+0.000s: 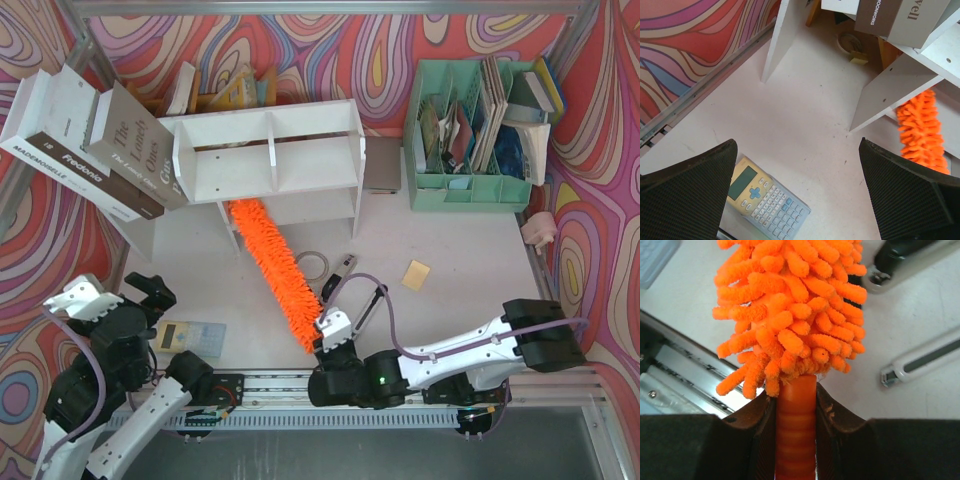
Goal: Dust the bookshelf with a duster
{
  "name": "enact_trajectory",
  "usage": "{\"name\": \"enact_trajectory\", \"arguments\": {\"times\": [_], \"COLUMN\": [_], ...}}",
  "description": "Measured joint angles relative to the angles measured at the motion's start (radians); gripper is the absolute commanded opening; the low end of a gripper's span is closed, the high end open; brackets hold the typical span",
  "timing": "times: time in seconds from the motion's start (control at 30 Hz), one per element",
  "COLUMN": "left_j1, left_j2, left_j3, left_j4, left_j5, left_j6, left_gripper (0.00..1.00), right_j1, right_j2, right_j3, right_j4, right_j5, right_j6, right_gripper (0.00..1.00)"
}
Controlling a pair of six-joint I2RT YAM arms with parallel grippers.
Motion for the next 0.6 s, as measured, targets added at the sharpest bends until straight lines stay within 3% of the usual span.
{"name": "enact_trajectory", "arguments": {"times": [0.13, 0.27, 0.4, 0.6], "left_j1": [0.000, 0.000, 0.000, -0.001], "left_j2": [-0.010, -0.023, -0.031, -0.032], "left_j3": [0.000, 0.000, 0.000, 0.000], "left_j4": [-0.001, -0.007, -0.009, -0.009], "left_j5": [-0.004, -0.008, -0.012, -0.014], "left_j6": [-0.001, -0.006, -0.010, -0.012], "left_gripper": [0.98, 0.98, 0.98, 0.98], "right_j1": [-0.003, -0.027, -0.058, -0.078], "right_j2": [0.034, 0.040, 0.040, 0.062], "right_j3": [0.024, 0.026, 0.058, 0.128], "right_j4": [0.071, 0.063, -0.105, -0.493], "right_j5": [-0.021, -0.013, 0.018, 0.079], "right_j6": [-0.088, -0.067, 0.135, 0.542], "right_gripper": [0.00, 0.00, 0.00, 0.00]}}
